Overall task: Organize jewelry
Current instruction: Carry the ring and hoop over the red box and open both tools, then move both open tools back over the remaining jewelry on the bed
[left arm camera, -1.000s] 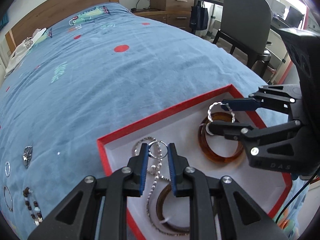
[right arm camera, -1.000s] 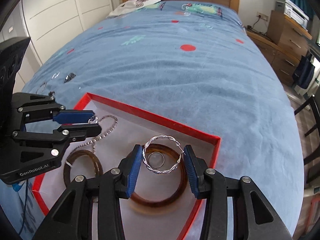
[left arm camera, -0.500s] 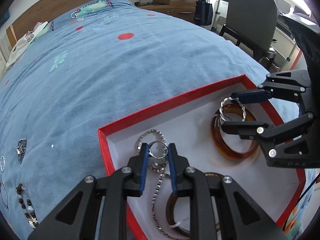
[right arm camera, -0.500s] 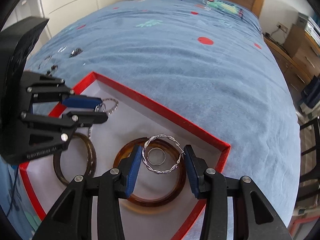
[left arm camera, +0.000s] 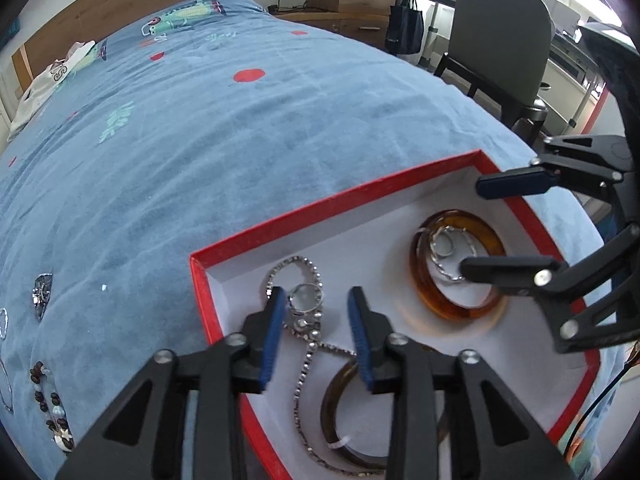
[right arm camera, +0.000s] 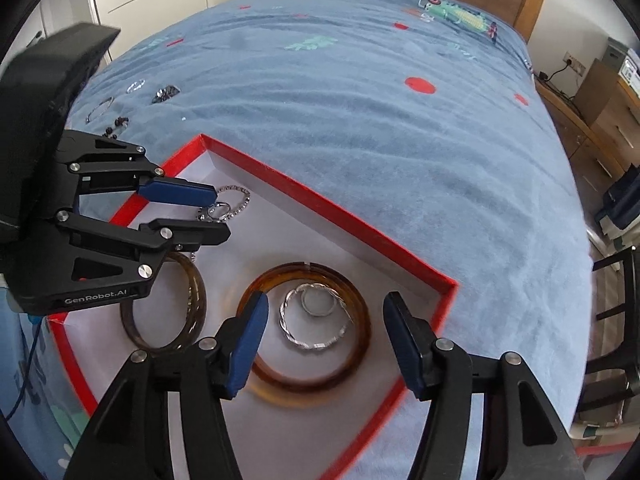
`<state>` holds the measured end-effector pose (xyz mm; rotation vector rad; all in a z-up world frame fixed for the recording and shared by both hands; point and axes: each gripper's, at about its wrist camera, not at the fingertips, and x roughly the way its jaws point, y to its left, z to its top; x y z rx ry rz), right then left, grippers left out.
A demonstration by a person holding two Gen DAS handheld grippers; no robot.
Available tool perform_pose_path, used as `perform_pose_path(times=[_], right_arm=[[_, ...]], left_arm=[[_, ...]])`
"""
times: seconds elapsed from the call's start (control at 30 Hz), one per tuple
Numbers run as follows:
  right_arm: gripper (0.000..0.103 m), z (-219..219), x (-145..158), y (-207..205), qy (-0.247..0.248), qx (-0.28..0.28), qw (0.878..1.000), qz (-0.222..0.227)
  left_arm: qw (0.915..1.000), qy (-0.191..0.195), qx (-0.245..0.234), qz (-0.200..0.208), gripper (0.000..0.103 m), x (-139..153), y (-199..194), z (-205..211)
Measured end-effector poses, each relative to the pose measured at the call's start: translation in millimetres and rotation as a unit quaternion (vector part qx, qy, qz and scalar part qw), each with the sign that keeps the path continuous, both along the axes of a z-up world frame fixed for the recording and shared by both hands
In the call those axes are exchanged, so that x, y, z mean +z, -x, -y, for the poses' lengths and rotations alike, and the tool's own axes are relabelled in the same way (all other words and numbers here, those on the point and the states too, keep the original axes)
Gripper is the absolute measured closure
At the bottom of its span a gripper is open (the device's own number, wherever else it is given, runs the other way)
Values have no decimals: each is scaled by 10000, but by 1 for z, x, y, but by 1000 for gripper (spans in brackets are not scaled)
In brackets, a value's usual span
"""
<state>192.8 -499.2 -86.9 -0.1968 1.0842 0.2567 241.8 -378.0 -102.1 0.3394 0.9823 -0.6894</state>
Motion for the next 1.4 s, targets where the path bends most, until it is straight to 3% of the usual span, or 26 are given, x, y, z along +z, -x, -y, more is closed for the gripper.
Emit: perform_pose_path(times=[0.07,0.43,0.67,1.07,1.4], right_arm=[[44,4,11,9,14,-74,9999,72],[43,1,68,61,-28,-437,9980,448],[43,-23,98,97,-75,-578,9960,671],[35,-72,140,156,-206,-763,9914,1043],[30,-124,163,180,-332,-663,9888,1298]], left_arm=[[10000,63,55,7,60,6,4,-4],[9984,281,343,353,60,60,41,-44],[9947,160,813,604,58,88,70,-108],[9777,-70,1715,1214,55,129,124,-222],[9701,196,2158,1093,55,140,150,-308]])
